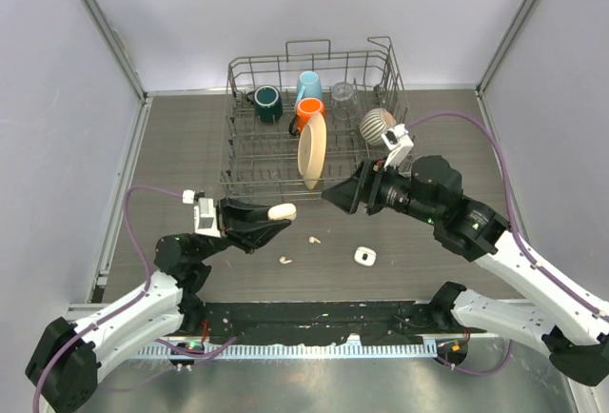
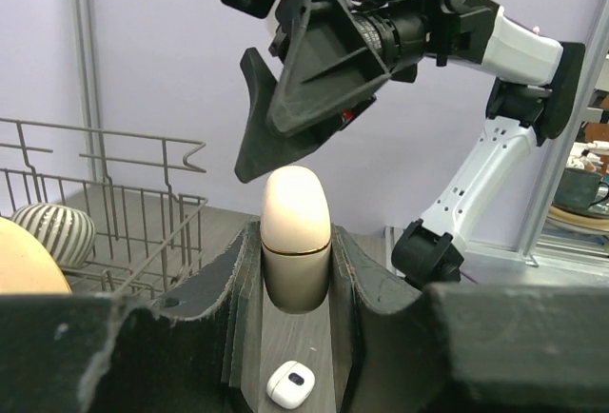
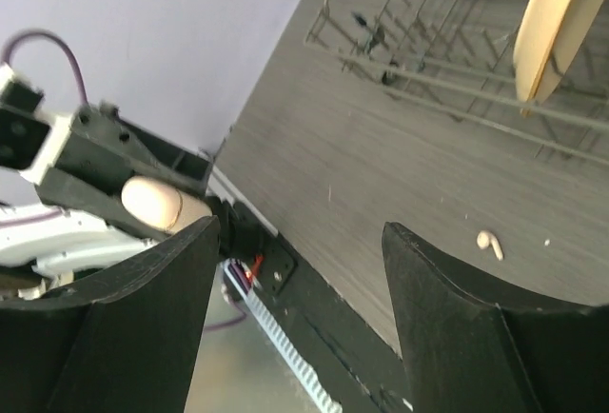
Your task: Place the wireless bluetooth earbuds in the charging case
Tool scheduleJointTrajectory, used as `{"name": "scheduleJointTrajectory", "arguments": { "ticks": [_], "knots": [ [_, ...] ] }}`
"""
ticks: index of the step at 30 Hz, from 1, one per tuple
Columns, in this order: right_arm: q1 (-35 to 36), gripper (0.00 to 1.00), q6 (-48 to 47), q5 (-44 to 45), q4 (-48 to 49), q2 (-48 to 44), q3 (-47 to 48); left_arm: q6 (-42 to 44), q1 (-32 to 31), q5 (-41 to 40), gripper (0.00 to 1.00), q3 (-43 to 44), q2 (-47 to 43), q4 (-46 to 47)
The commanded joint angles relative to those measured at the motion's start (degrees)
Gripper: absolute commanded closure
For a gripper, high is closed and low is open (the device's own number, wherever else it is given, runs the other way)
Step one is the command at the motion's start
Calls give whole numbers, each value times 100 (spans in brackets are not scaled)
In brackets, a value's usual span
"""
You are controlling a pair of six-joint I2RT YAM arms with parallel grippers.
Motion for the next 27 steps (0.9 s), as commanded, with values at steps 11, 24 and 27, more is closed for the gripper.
{"name": "scheduleJointTrajectory", "arguments": {
  "ticks": [11, 24, 27],
  "knots": [
    [1664, 26, -852, 1317, -160, 750, 1002, 412, 21, 181, 100, 291, 135, -220],
    [1928, 26, -949, 1546, -434, 1111, 1117, 394, 21, 216, 100, 326, 47, -219],
    [1928, 26, -932, 1572, -451, 1111, 1100, 403, 29, 233, 100, 326, 56, -210]
  ]
}}
